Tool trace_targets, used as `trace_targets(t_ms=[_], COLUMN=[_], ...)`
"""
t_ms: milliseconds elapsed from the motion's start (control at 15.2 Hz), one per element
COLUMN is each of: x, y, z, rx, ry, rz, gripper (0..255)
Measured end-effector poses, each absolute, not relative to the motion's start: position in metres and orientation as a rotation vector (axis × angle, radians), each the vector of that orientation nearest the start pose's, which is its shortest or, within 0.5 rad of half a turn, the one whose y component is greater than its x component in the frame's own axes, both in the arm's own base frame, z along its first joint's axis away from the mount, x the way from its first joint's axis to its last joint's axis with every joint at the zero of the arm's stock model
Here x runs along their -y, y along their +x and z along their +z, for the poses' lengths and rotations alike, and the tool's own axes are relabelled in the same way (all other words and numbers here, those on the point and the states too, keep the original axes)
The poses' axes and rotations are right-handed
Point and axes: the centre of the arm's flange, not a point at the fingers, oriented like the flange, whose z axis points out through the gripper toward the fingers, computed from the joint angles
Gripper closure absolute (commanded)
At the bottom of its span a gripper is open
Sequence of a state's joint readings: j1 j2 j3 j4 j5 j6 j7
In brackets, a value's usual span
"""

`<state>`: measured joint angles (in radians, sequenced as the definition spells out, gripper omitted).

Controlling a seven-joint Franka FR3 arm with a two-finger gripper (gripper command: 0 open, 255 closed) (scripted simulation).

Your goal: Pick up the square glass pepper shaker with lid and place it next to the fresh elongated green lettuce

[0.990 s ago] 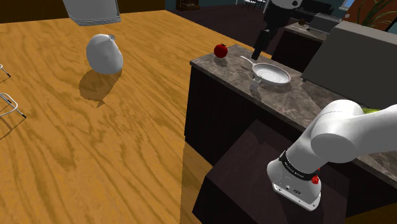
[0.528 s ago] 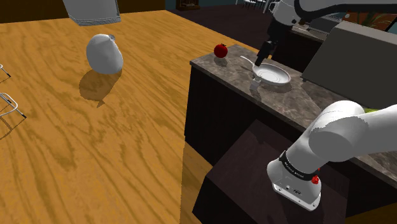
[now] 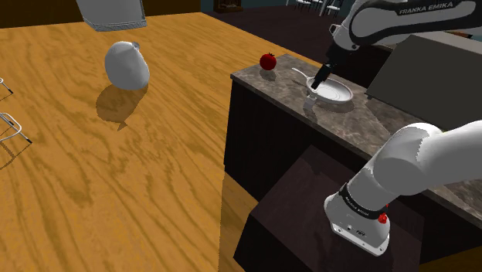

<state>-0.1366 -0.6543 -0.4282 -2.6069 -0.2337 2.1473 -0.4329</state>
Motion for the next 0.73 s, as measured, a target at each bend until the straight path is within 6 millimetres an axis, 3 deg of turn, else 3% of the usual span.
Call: trace_targets(t_ms=[594,726], x=[0.307,0.313], y=[0.308,0.308], z=[0.380,0.365], rx=[-0.005,-0.009], ry=[-3.113,-3.111], rz=[-0.335,-0.340], gripper=[0,0])
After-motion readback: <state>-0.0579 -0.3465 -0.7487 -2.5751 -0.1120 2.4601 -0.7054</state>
